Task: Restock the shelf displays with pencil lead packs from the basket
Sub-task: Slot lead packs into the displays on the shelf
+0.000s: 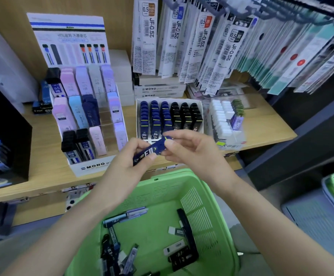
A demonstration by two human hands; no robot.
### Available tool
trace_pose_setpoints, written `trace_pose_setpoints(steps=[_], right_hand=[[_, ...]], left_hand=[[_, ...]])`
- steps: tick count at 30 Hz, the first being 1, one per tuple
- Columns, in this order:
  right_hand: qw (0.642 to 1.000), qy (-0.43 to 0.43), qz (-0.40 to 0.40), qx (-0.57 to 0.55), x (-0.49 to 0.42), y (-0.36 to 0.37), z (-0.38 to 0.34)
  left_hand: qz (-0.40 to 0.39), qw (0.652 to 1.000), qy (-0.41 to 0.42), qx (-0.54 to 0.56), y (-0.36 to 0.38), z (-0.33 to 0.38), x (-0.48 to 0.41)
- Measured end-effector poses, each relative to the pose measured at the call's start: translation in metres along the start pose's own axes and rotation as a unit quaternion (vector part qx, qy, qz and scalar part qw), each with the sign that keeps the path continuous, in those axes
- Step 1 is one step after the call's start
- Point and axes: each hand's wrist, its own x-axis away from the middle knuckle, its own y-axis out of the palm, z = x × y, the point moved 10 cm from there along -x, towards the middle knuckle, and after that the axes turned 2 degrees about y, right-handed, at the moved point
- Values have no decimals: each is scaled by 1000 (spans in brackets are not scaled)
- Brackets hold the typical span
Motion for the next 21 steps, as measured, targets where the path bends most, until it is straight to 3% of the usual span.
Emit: trace_pose_setpoints(steps=[4, 10, 17, 21], right_hand=[[997, -5, 29, 70, -3, -14, 3], [952, -113, 185, 215, -5, -68, -24], [920, -153, 182, 311, -15, -54, -25], [901, -169, 151, 370, -28, -40, -21]], left_hand=[[36, 995, 40, -83, 5, 3, 4], [13, 960, 67, -270, 12, 6, -3], [-77, 856, 79, -505, 42, -19, -9], [-73, 840, 89, -530, 47, -25, -8]])
